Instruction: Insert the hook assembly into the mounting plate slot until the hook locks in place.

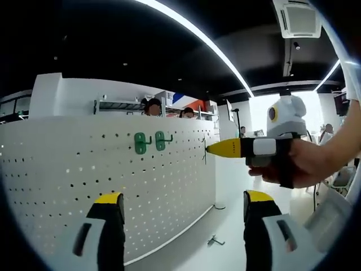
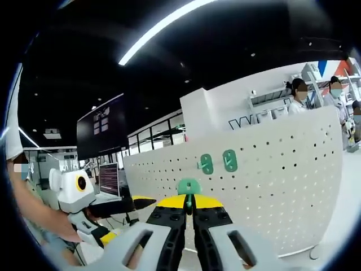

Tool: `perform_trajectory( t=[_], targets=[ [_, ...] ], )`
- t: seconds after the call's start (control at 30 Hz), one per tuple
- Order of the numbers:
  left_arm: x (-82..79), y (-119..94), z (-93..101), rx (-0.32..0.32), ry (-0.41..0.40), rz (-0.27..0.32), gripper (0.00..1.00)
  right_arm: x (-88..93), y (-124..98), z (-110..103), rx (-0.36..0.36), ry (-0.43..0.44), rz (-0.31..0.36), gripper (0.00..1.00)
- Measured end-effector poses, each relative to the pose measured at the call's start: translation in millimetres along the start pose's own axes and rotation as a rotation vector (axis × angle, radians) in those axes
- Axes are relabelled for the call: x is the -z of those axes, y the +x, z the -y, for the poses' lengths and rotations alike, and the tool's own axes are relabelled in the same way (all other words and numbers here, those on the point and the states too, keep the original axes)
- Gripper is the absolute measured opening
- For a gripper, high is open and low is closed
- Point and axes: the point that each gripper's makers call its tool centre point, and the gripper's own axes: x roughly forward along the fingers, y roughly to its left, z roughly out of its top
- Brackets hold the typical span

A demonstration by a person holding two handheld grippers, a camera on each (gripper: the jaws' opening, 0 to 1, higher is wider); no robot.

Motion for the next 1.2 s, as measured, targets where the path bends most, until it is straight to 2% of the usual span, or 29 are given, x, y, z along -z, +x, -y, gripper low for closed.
perform_trajectory(
  t=[0.3,0.37,0.57,1.2],
  targets=[
    [4.1,-12,-6.4,-0.028,-0.003,-0.007,0.88,-11.1,6,23,0.054,-0.056,-0.006,0.01],
    [4.8,-15,-7.9,-0.034,-0.005,-0.007,0.88,-10.7,7,28,0.069,-0.092,-0.018,0.01],
    [9.9,-22,-12.1,-0.049,-0.013,-0.016,0.87,-15.3,11,44,0.113,-0.098,-0.013,0.01],
    [19.5,-39,-14.8,-0.068,-0.002,-0.042,0.86,-29.3,26,72,0.207,-0.176,-0.022,0.01]
  ],
)
